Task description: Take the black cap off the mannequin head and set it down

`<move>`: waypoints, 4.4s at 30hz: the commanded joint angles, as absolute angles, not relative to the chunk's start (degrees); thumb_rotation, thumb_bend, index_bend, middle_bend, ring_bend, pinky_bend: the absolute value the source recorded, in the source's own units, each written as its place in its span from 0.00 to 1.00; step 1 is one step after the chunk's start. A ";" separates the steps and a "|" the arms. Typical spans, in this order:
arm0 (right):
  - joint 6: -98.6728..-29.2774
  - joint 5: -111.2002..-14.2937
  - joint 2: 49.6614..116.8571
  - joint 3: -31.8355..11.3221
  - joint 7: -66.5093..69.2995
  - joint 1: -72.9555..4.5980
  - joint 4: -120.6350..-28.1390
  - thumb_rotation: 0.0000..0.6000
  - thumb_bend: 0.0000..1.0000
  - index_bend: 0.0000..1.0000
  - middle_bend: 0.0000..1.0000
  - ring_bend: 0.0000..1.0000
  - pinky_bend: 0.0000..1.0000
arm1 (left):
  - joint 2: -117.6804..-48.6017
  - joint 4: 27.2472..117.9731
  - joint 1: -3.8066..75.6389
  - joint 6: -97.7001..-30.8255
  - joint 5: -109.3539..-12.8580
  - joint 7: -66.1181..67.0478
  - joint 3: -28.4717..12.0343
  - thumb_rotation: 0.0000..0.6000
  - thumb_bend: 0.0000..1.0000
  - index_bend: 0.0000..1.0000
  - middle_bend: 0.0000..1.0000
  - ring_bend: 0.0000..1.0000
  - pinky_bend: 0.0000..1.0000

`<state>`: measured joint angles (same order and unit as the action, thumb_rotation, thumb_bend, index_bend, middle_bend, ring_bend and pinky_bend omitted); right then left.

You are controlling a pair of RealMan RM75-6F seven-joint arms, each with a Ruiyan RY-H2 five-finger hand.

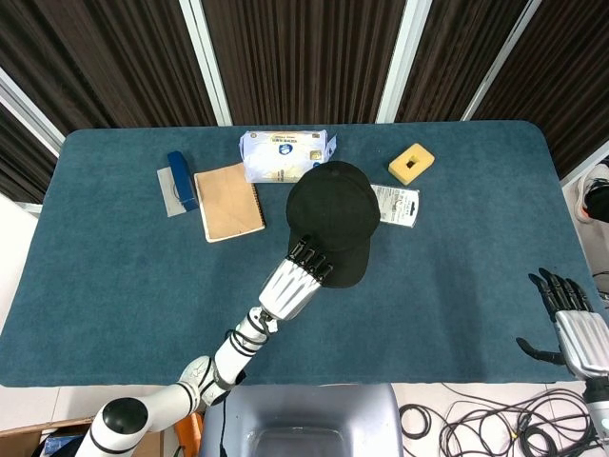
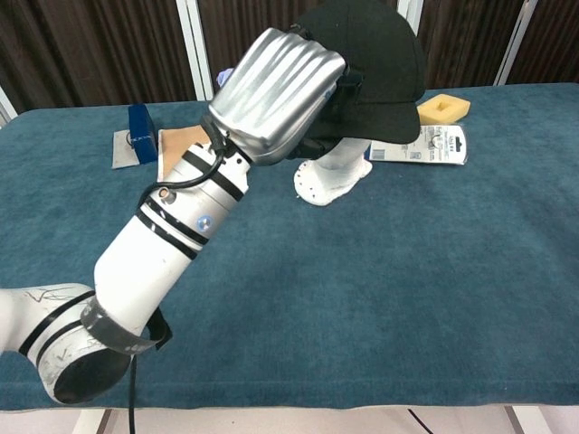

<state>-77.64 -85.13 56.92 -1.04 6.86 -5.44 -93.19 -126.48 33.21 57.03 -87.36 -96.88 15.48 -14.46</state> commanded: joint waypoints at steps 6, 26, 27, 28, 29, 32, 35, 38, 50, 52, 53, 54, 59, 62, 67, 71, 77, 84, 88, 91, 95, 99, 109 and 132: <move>-77.38 -85.36 56.94 -0.87 6.74 -5.59 -93.17 1.00 0.13 0.00 0.00 0.00 0.01 | -126.99 30.32 57.75 -89.60 -96.65 14.06 -13.60 1.00 0.48 0.67 0.70 0.54 0.36; -77.43 -85.52 56.88 -0.66 6.85 -5.56 -93.21 1.00 0.13 0.00 0.00 0.00 0.01 | -126.66 26.26 60.31 -96.64 -95.41 11.79 -14.03 1.00 0.54 0.69 0.74 0.58 0.36; -77.43 -85.57 56.87 -0.63 6.87 -5.55 -93.20 1.00 0.13 0.00 0.00 0.00 0.01 | -126.54 26.08 60.48 -96.85 -95.19 11.73 -14.23 1.00 0.54 0.69 0.74 0.58 0.36; -77.47 -85.62 56.86 -0.60 6.89 -5.54 -93.23 1.00 0.13 0.00 0.00 0.00 0.01 | -126.30 25.79 60.73 -97.10 -94.89 11.68 -14.53 1.00 0.54 0.69 0.74 0.58 0.36; -77.49 -85.66 56.86 -0.59 6.91 -5.53 -93.23 1.00 0.13 0.00 0.00 0.00 0.01 | -126.13 25.60 60.90 -97.25 -94.65 11.67 -14.75 1.00 0.54 0.69 0.74 0.58 0.36; -77.60 -85.72 56.83 -0.57 6.98 -5.49 -93.25 1.00 0.13 0.00 0.00 0.00 0.01 | -126.29 25.32 61.05 -98.34 -94.16 12.32 -14.99 1.00 0.55 0.69 0.74 0.58 0.36; -77.59 -85.64 56.83 -0.57 6.99 -5.47 -93.20 1.00 0.13 0.00 0.00 0.00 0.01 | -125.67 25.39 61.31 -99.13 -93.43 12.23 -15.60 1.00 0.55 0.69 0.74 0.58 0.36; -77.48 -85.60 56.89 -0.56 6.81 -5.53 -93.22 1.00 0.13 0.00 0.00 0.00 0.01 | -124.67 25.91 61.65 -100.09 -92.94 12.19 -16.10 1.00 0.55 0.69 0.74 0.58 0.36; -77.13 -85.47 57.09 -0.51 6.10 -5.69 -93.47 1.00 0.13 0.00 0.00 0.00 0.01 | -118.80 28.88 63.95 -101.93 -90.56 14.46 -19.59 1.00 0.56 0.69 0.75 0.58 0.36; -77.17 -85.41 57.07 -0.52 6.06 -5.67 -93.50 1.00 0.13 0.00 0.00 0.00 0.01 | -117.47 29.78 64.06 -101.82 -90.04 15.16 -20.05 1.00 0.56 0.69 0.75 0.58 0.36; -77.22 -85.38 57.05 -0.54 6.05 -5.64 -93.52 1.00 0.13 0.00 0.00 0.00 0.01 | -116.73 30.38 64.05 -101.95 -89.70 15.47 -20.39 1.00 0.56 0.69 0.75 0.58 0.36; -77.25 -85.37 57.05 -0.55 6.06 -5.63 -93.53 1.00 0.13 0.00 0.00 0.00 0.01 | -116.35 30.66 64.04 -102.06 -89.58 15.63 -20.52 1.00 0.56 0.69 0.75 0.58 0.36; -77.50 -85.53 57.00 -0.54 6.09 -5.56 -93.56 1.00 0.13 0.00 0.00 0.00 0.01 | -112.37 36.17 60.64 -103.81 -89.54 16.55 -19.30 1.00 0.55 0.69 0.75 0.58 0.36; -77.49 -85.50 57.04 -0.55 6.00 -5.57 -93.60 1.00 0.13 0.00 0.00 0.00 0.01 | -109.15 41.46 55.88 -104.98 -90.46 17.81 -16.19 1.00 0.55 0.69 0.75 0.58 0.36; -77.64 -85.54 57.18 -0.54 5.42 -5.53 -93.82 1.00 0.13 0.00 0.00 0.00 0.01 | -103.70 48.89 47.23 -106.25 -91.59 19.92 -10.51 1.00 0.55 0.69 0.75 0.58 0.36; -77.76 -85.70 57.47 -0.50 4.51 -5.54 -94.12 1.00 0.13 0.00 0.00 0.00 0.01 | -102.65 49.43 41.70 -107.85 -92.50 19.84 -6.91 1.00 0.54 0.69 0.75 0.58 0.36; -77.26 -85.71 58.14 -0.36 2.57 -5.83 -94.58 1.00 0.13 0.00 0.00 0.00 0.01 | -106.72 40.84 36.70 -108.28 -94.13 16.31 -3.12 1.00 0.52 0.69 0.75 0.59 0.36; -77.10 -85.35 58.52 -0.58 1.35 -6.06 -94.93 1.00 0.13 0.00 0.00 0.00 0.01 | -111.12 34.24 32.70 -100.28 -91.31 14.94 -1.86 1.00 0.37 0.32 0.42 0.38 0.30; -77.03 -85.10 58.58 -0.65 1.24 -6.09 -94.93 1.00 0.13 0.00 0.00 0.00 0.01 | -112.60 34.31 30.74 -97.53 -89.69 16.57 -2.22 1.00 0.30 0.10 0.25 0.24 0.28; -77.39 -85.15 58.61 -0.74 1.46 -6.00 -94.85 1.00 0.13 0.00 0.00 0.00 0.01 | -112.22 36.53 29.49 -95.88 -89.67 18.18 -1.46 1.00 0.26 0.04 0.18 0.17 0.28; -77.42 -85.30 58.62 -0.65 1.55 -5.98 -94.83 1.00 0.13 0.00 0.00 0.00 0.01 | -109.97 43.02 27.51 -93.36 -89.57 22.27 -0.11 1.00 0.23 0.00 0.12 0.13 0.27; -77.48 -85.31 58.67 -0.64 1.53 -5.96 -94.79 1.00 0.13 0.00 0.00 0.00 0.01 | -106.33 52.23 25.64 -89.90 -88.44 26.23 1.08 1.00 0.20 0.00 0.05 0.07 0.27; -77.60 -85.53 58.90 -0.48 0.97 -5.92 -94.87 1.00 0.13 0.00 0.00 0.00 0.01 | -90.00 82.53 22.90 -73.36 -76.35 34.98 3.07 1.00 0.17 0.00 0.00 0.00 0.23; -79.84 -86.63 59.24 -0.10 -1.40 -4.89 -95.79 1.00 0.13 0.00 0.00 0.00 0.01 | -64.22 103.17 7.58 -89.19 -79.80 5.49 3.38 1.00 0.23 0.00 0.00 0.00 0.13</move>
